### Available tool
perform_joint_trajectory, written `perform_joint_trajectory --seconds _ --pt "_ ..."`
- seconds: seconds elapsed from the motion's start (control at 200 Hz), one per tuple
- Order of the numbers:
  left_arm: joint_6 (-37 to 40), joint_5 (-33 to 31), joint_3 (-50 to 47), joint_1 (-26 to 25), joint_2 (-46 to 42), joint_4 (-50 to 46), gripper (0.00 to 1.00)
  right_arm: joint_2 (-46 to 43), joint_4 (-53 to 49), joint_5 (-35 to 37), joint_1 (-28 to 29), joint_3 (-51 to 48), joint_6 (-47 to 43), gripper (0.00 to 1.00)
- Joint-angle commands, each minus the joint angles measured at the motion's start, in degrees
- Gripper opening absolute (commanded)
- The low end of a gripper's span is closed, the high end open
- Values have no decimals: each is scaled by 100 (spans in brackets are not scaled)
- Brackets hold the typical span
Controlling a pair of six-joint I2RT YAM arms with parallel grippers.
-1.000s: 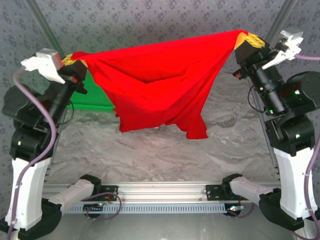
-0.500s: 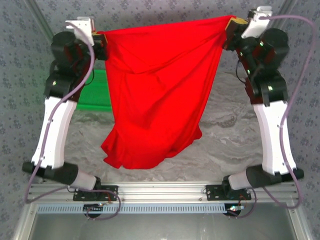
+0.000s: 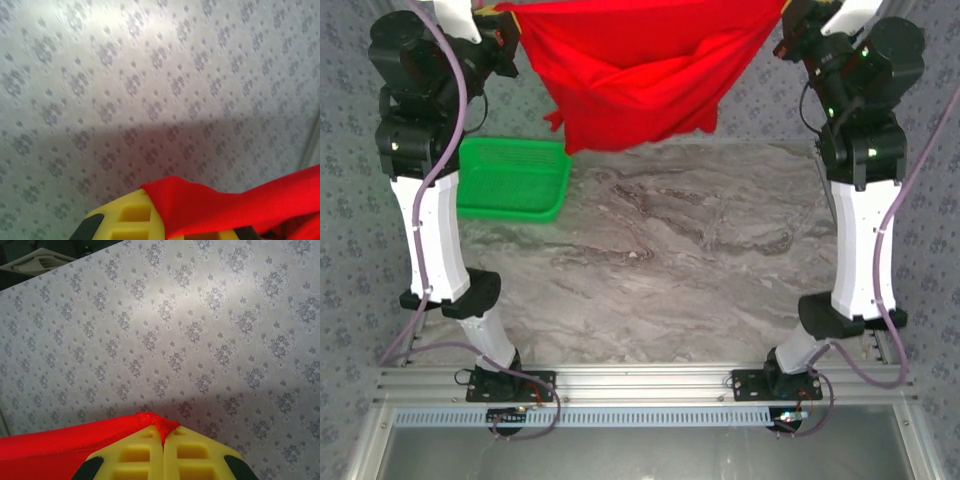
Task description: Fold the inside-out t-shirt
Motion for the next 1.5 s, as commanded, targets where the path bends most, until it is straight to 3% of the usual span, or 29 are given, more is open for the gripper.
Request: perform_joint_trajectory --seconds 0.0,0.105,0.165,0.26,0.405,0.55,0.819,0.974,1.104,1.219,1.284,1.384,1.494 --pt "-119 369 -1675 -186 -517 -378 0 -828 -115 191 -120 -1677 223 0" --pt "-377 289 -5187 -526 -1821 1215 0 -1810 -102 453 -119 -3884 509 0" --pt "-641 270 -6684 -574 -2350 1719 0 -2344 -240 515 -125 -5103 665 0" --pt "-866 292 -8349 -661 -2744 1913 0 -3048 -306 874 -304 -7022 887 0" --pt "-1389 317 -10229 -857 -2695 2576 0 -3097 -506 626 -981 -8515 1077 0" --pt "-1453 259 -10681 -1198 -2155 2867 0 -2690 48 263 -1435 -9293 1238 2" --pt "-1181 70 -11475 -2101 -1693 3651 8 -1886 167 117 -1566 -9352 1138 11" --pt "-1108 -125 -12237 -2847 -1927 4096 19 -2174 127 417 -1738 -9700 1225 30" --pt "-1111 -229 -12752 -3056 -2460 4401 34 -2739 430 695 -1757 -9975 1222 43" --pt "-905 -511 -12711 -3065 -3052 4363 57 -2945 796 209 -1375 -10043 1140 50" --pt "-812 -731 -12665 -3051 -3306 4479 65 -2859 969 -121 -1000 -9949 1040 52" --pt "-814 -1059 -12482 -2978 -3274 4686 72 -2367 1048 -298 -316 -9599 890 53" --pt "-1384 -970 -11780 -2570 -2487 4347 69 -1322 1067 -420 -72 -9022 956 52"
